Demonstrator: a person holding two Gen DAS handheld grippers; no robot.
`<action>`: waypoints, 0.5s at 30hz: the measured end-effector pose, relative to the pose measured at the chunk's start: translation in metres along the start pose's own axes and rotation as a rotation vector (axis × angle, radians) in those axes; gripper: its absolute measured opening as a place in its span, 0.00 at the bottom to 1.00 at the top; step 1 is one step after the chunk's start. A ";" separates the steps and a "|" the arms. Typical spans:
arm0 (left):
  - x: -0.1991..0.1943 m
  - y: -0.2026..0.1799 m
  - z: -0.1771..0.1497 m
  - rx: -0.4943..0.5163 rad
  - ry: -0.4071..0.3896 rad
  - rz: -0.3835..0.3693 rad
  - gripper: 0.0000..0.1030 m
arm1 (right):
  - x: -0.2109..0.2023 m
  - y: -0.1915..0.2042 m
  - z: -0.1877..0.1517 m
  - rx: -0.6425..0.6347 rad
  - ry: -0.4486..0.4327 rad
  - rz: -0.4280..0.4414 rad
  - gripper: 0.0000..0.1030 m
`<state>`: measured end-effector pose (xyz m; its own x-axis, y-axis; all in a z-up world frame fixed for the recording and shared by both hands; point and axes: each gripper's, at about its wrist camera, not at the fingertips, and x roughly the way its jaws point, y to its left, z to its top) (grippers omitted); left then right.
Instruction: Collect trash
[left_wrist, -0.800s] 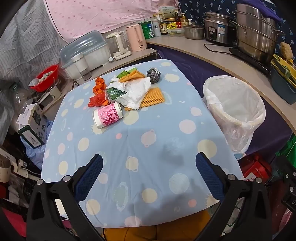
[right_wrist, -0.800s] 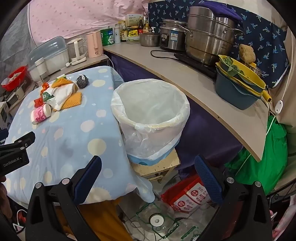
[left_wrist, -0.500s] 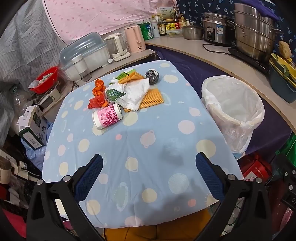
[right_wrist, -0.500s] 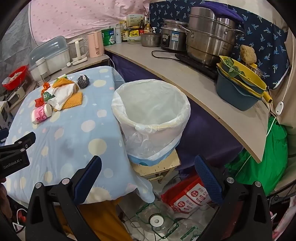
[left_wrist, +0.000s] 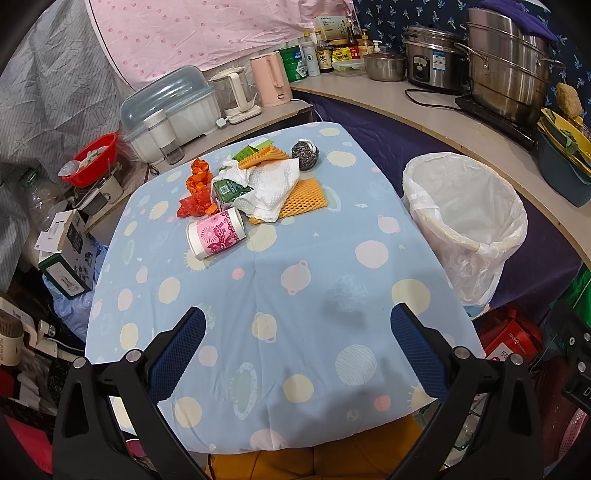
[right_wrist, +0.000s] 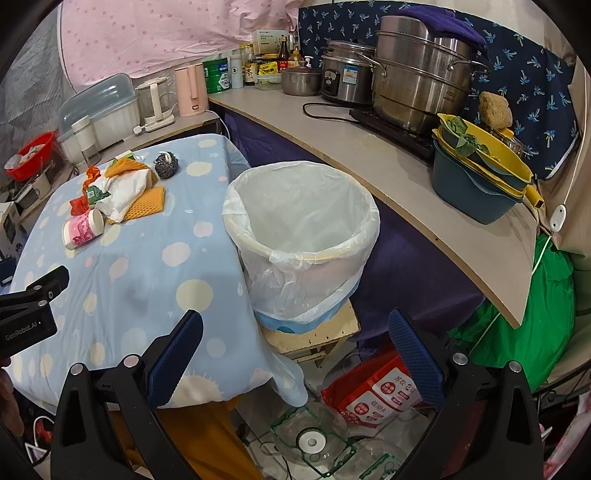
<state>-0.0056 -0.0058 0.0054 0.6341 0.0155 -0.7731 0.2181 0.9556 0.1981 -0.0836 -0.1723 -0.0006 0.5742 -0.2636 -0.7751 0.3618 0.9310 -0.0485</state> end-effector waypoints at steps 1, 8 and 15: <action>-0.001 -0.001 0.000 0.000 0.000 0.001 0.93 | 0.000 0.000 0.000 0.000 0.000 -0.001 0.93; -0.004 0.004 0.002 -0.006 -0.002 -0.001 0.93 | -0.001 -0.004 0.004 -0.009 -0.005 0.007 0.93; -0.004 0.005 0.002 -0.007 0.001 -0.001 0.93 | -0.001 -0.002 0.005 -0.012 -0.006 0.009 0.93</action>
<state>-0.0057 -0.0016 0.0103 0.6336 0.0148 -0.7736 0.2136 0.9576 0.1933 -0.0815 -0.1750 0.0032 0.5819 -0.2567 -0.7717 0.3482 0.9361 -0.0489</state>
